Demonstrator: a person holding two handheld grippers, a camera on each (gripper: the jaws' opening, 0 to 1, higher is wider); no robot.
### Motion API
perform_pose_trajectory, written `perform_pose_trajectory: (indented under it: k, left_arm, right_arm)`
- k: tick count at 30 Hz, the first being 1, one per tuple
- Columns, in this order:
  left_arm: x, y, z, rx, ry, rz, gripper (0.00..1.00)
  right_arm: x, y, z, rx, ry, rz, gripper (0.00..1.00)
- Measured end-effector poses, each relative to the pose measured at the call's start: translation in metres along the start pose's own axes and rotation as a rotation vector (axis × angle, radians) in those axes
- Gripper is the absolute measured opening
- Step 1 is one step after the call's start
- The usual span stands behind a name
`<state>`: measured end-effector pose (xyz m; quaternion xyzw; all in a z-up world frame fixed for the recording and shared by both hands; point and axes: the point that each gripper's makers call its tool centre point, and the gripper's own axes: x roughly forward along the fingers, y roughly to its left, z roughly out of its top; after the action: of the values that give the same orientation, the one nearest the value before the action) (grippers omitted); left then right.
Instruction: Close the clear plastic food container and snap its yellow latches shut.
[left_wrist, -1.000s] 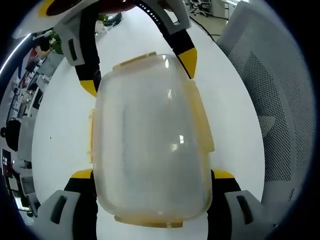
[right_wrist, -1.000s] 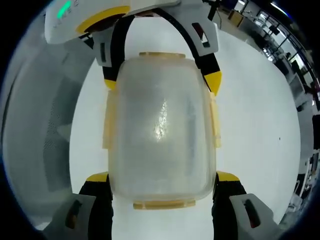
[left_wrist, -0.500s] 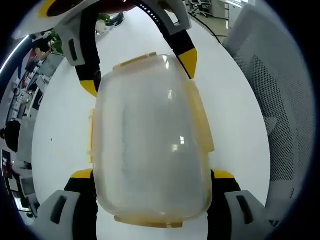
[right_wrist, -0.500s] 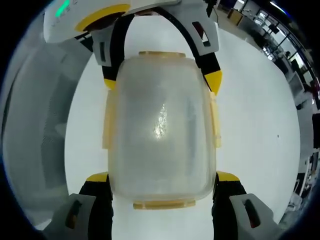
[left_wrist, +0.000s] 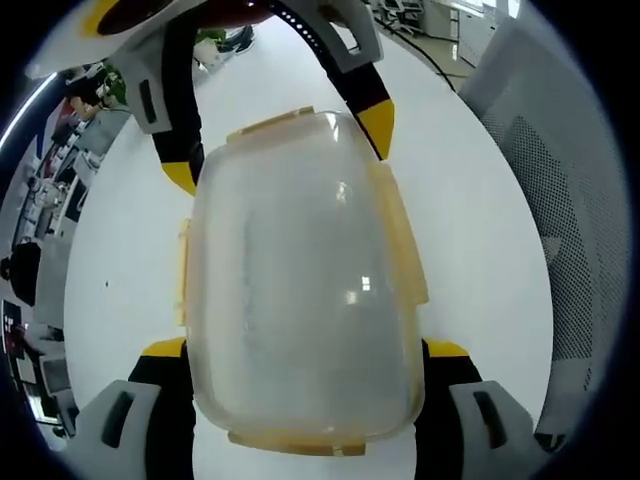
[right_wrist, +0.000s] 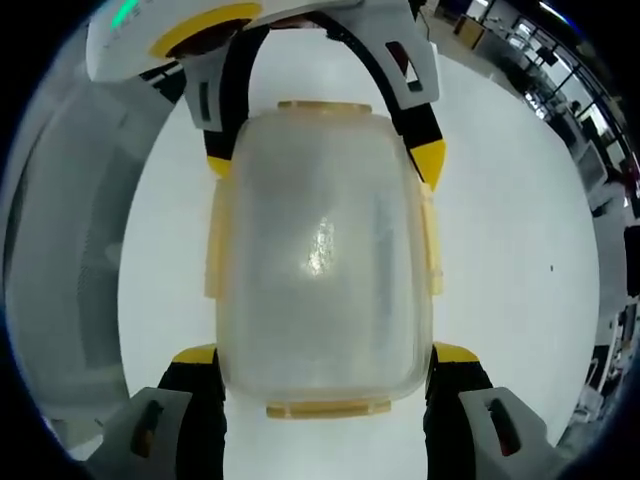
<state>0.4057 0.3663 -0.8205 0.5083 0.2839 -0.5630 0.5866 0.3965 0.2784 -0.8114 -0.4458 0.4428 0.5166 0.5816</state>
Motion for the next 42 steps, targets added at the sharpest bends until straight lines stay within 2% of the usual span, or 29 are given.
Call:
perform_pose_trajectory:
  k: [25, 42]
  left_arm:
    - [0.011, 0.034, 0.001, -0.005, -0.007, 0.002, 0.93]
    - [0.011, 0.036, 0.000, -0.005, -0.006, 0.006, 0.93]
  right_arm:
    - [0.000, -0.034, -0.007, -0.002, -0.002, -0.002, 0.82]
    - [0.001, -0.037, -0.008, -0.003, 0.016, -0.008, 0.83]
